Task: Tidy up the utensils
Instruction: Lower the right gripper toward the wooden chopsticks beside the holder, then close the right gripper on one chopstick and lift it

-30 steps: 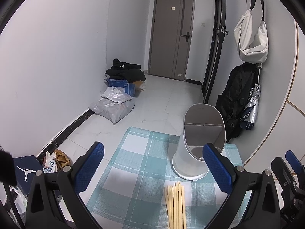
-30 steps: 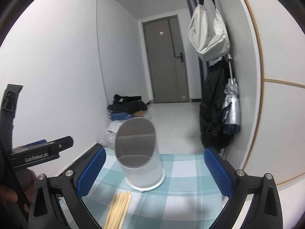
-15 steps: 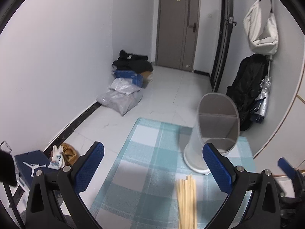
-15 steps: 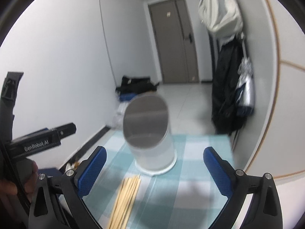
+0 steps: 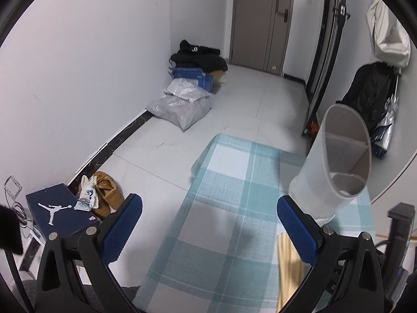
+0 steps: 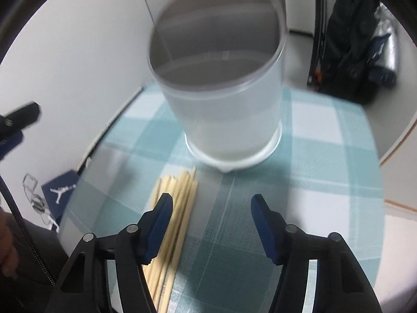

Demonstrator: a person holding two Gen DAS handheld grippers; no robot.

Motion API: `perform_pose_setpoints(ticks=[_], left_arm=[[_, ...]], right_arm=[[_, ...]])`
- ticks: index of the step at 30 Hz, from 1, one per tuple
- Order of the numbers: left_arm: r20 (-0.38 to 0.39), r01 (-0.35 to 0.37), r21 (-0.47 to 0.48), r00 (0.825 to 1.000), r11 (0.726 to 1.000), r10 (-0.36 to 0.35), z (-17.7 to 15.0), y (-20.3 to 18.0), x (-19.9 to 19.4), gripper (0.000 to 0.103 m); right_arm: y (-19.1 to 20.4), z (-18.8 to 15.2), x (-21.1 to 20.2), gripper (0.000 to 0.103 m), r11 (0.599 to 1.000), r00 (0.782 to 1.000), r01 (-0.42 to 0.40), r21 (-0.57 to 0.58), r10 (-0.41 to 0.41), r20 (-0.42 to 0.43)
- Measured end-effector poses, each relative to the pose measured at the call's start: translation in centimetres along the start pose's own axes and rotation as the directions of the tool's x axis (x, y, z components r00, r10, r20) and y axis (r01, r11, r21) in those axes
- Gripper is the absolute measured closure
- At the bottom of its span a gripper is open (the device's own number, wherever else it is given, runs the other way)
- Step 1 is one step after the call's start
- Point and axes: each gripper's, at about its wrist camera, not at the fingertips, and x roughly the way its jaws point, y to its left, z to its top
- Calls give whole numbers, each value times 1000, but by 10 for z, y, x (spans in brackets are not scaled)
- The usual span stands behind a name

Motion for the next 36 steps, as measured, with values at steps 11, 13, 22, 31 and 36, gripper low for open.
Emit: perform_pose_setpoints(ticks=[11, 13, 22, 31, 36], left_arm=[[-66, -6, -76, 998, 997, 1, 6, 17, 12, 1], [-67, -7, -81, 998, 997, 1, 8, 18, 12, 1], [-88, 21, -135, 996, 991, -33, 7, 29, 11, 1], [-88, 23, -166, 995, 986, -38, 7, 43, 13, 1], [-84, 59, -157, 994, 986, -73, 3, 44, 13, 1]], right_arm=[[16, -4, 20, 53, 994, 996, 59, -89, -65, -60], [16, -4, 18, 55, 993, 994, 66, -101, -74, -79], [24, 5, 22, 65, 984, 985, 115, -136, -131, -114], [41, 6, 36, 80, 979, 978, 137, -154, -158, -138], [34, 13, 33, 96, 987, 982, 103, -120, -120, -144]])
